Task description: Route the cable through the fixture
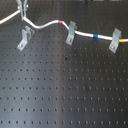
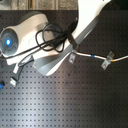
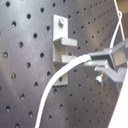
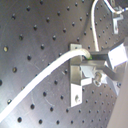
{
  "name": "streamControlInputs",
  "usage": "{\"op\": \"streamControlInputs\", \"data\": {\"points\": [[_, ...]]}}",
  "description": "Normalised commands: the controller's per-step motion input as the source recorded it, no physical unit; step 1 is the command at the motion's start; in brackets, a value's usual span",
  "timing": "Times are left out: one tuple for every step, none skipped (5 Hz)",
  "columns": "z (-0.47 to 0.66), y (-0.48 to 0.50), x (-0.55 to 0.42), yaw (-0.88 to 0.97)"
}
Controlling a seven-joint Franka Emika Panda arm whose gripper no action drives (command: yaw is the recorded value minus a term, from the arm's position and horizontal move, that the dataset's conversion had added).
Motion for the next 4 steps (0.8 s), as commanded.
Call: {"op": "streamControlInputs", "data": {"points": [[0.03,0.356,0.060,0.44],[0.04,0.261,0.102,0.37],[0.00,0.007,0.163,0.00],[0.06,-0.005,0.250,0.10]]}}
